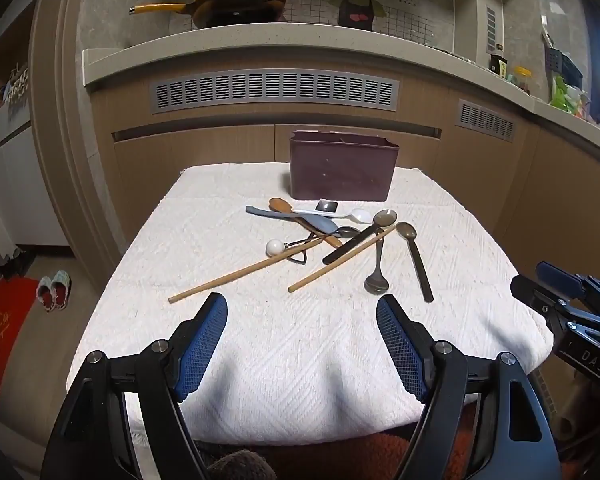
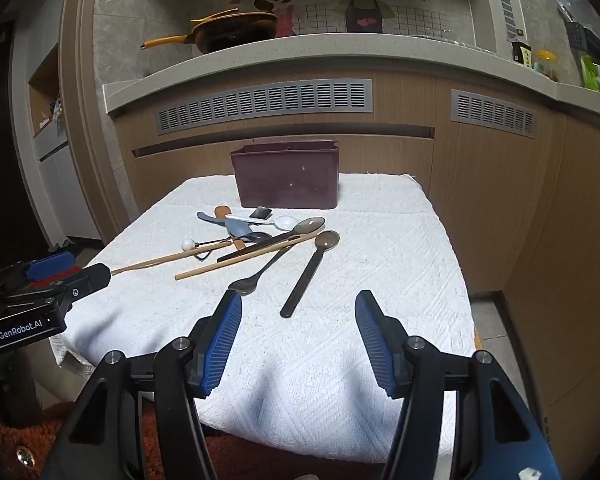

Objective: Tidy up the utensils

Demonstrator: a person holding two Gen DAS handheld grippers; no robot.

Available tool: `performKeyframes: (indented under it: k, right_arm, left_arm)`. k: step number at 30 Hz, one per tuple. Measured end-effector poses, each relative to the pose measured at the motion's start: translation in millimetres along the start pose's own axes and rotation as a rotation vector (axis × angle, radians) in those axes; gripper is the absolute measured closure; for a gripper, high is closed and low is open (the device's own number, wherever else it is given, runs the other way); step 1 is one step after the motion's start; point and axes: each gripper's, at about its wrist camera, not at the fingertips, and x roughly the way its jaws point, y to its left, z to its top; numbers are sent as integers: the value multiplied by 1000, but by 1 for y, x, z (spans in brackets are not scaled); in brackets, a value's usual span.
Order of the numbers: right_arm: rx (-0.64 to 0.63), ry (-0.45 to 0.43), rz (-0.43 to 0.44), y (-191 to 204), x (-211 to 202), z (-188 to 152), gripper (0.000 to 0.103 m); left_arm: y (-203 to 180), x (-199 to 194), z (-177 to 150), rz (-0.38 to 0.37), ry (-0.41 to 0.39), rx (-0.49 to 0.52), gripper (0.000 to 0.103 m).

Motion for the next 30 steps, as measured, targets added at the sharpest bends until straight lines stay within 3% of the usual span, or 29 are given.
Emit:
performKeyframes:
  k: [30]
  right_arm:
    - [12,11,-4,-1,6,-4,48]
  left_arm:
    - [5,-2,8,-10,16,-7,26]
